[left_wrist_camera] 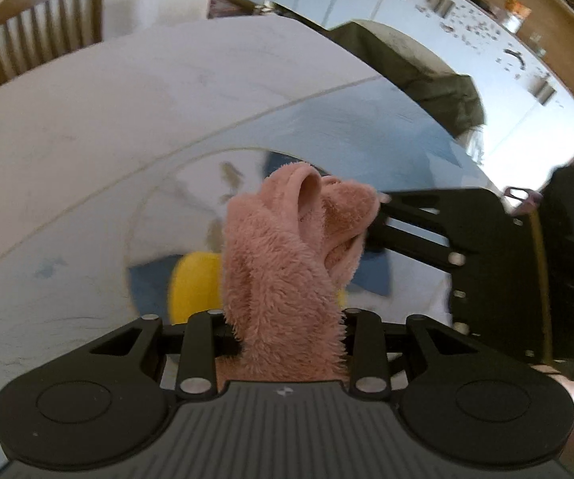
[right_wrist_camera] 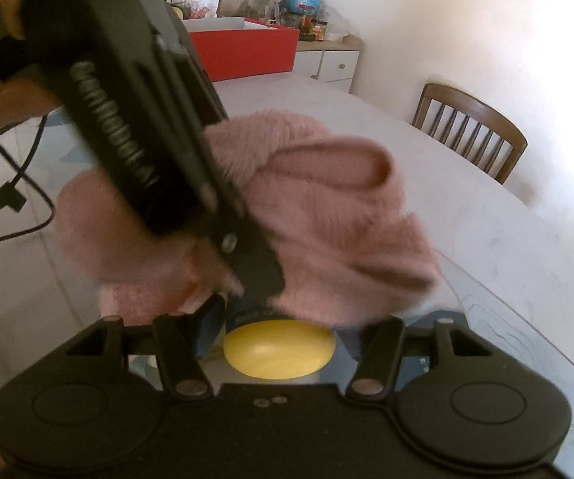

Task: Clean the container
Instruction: 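Rub the towel over the bottle with the left tool while the right tool holds it, then wipe the bottle body again with the towel in the left tool, then wipe the bottle with the towel while the right tool turns the bottle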

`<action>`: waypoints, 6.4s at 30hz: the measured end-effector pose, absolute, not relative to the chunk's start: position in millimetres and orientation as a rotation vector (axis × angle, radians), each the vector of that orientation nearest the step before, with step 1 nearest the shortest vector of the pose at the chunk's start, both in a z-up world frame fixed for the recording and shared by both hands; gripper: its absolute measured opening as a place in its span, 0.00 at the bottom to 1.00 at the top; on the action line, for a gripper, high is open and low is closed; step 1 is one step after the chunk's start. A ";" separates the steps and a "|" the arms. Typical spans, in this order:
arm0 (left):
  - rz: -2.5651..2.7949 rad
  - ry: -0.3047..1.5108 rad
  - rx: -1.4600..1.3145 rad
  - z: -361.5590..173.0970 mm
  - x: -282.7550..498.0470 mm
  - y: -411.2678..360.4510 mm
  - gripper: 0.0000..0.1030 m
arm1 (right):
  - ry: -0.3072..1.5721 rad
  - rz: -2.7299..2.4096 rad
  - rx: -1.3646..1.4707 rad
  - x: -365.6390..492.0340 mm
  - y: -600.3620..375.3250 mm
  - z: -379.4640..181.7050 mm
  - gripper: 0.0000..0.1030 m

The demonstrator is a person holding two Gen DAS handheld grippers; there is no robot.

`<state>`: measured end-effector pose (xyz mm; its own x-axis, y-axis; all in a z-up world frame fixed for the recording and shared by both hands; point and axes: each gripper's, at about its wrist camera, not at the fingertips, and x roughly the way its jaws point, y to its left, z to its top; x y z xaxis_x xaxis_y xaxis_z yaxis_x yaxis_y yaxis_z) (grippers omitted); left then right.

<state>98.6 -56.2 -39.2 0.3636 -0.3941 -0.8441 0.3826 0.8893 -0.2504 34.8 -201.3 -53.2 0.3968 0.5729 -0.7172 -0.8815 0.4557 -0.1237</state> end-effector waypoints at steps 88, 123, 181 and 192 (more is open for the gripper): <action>-0.262 1.198 0.049 -63.6 93.1 21.9 0.70 | 0.627 1.011 -0.616 22.4 -201.7 -50.0 0.60; -0.373 1.049 0.153 -23.0 94.3 -15.7 0.29 | 0.949 0.921 -0.135 49.7 -232.6 -63.1 0.63; -0.779 1.019 0.319 -13.5 113.3 -79.6 0.29 | 0.796 0.803 -0.162 54.1 -255.8 -49.7 0.53; -0.739 1.062 0.309 -31.8 132.4 -89.4 0.29 | 0.808 0.834 -0.158 65.1 -260.8 -49.6 0.51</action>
